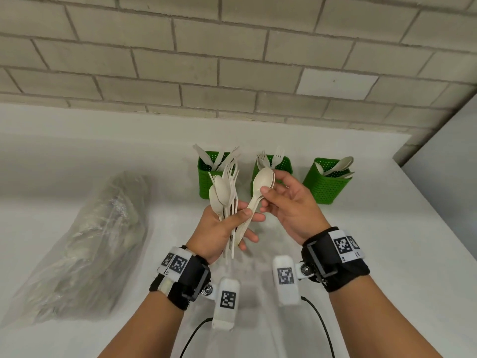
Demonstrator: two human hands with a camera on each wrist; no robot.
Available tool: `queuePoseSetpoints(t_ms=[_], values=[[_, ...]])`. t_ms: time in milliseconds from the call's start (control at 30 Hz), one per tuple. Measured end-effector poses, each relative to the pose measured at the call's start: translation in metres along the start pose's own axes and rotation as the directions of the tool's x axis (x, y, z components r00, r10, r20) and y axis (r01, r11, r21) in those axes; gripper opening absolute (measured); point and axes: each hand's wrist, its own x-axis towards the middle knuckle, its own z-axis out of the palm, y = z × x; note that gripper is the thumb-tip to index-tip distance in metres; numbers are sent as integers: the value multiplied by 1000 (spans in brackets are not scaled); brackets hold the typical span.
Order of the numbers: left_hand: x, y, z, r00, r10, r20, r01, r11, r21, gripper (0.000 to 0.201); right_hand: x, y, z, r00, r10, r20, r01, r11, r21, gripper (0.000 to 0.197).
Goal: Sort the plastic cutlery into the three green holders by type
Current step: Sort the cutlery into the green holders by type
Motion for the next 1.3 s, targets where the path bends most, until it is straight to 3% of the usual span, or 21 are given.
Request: queuePoseSetpoints(t_ms=[133, 300, 467, 533, 700, 800, 867, 933, 1033, 1133, 1300], values=[[-1, 1, -5, 998, 10, 58, -10, 1000, 4, 13, -6, 1, -6, 998, -44, 41, 45, 999, -22, 49], [1, 3, -4, 997, 11, 72, -12, 1000, 25, 25, -9, -3, -12, 995, -67, 80, 73, 995, -74, 48], [5, 0, -6, 996, -8, 88, 10, 1000, -22, 11, -9, -8, -16, 988, -75, 135, 90, 990, -109, 45], [6, -1, -5, 996, -19, 91, 22, 999, -30, 15, -9, -9, -18, 991, -63, 120, 76, 991, -112, 41], [10, -6, 2, 997, -28, 66, 26, 999, 28, 14, 0, -7, -12, 989, -97, -111, 47, 923, -382, 22], [13, -7, 4, 998, -28, 48, 25, 998, 63, 12, 8, -13, -24, 892, -255, -372, 64, 888, -455, 16], [15, -5, 2, 1000, -8, 17, 6, 995, 99, 12, 10, -24, -38, 822, -253, -511, 93, 943, -319, 17], [17, -4, 1, 1000, 11, -17, -9, 993, 115, 12, 7, -33, -45, 860, -194, -472, 114, 974, -193, 15], [19, -2, 6, 1000, 13, -17, -11, 993, 119, 14, 2, -29, -33, 947, -190, -260, 96, 938, -334, 5], [19, -2, 13, 999, -17, 41, 11, 989, 144, 12, 6, -17, -22, 959, -211, -192, 85, 855, -512, 7], [20, -1, 12, 994, -22, 106, 7, 990, 137, 8, 6, -16, -20, 941, -238, -239, 81, 847, -525, 17]])
